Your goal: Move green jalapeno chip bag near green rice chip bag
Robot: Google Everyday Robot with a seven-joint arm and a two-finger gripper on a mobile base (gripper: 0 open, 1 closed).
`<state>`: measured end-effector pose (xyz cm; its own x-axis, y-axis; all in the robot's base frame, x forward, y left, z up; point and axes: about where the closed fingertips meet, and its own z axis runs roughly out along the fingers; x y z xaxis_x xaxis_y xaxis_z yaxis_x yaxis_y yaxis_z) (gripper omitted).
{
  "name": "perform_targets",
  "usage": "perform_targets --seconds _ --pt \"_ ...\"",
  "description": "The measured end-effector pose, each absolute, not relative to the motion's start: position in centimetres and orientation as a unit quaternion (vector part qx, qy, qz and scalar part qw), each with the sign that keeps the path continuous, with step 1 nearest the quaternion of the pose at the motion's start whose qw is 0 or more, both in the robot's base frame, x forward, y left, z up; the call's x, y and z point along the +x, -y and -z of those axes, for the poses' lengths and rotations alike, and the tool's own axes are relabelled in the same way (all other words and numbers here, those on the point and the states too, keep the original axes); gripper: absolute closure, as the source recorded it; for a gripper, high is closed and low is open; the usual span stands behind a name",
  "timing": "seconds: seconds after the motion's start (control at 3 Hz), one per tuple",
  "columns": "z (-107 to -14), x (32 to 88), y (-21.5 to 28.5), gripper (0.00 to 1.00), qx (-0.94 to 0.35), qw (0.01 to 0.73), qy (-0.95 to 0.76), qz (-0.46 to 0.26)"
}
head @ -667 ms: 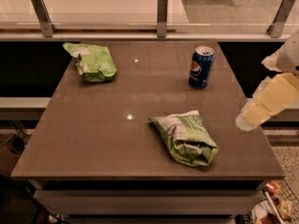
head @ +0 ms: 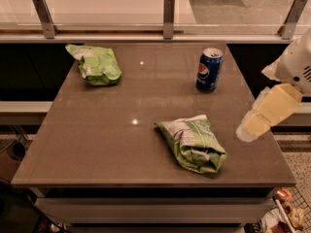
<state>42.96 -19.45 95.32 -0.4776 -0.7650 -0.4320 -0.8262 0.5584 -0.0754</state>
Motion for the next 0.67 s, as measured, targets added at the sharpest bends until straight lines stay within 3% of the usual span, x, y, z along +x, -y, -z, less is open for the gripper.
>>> perform_targets --seconds 0.67 --pt "-89.4 43.4 16.0 0.0 -0.479 0.197 -0.848 -0.116"
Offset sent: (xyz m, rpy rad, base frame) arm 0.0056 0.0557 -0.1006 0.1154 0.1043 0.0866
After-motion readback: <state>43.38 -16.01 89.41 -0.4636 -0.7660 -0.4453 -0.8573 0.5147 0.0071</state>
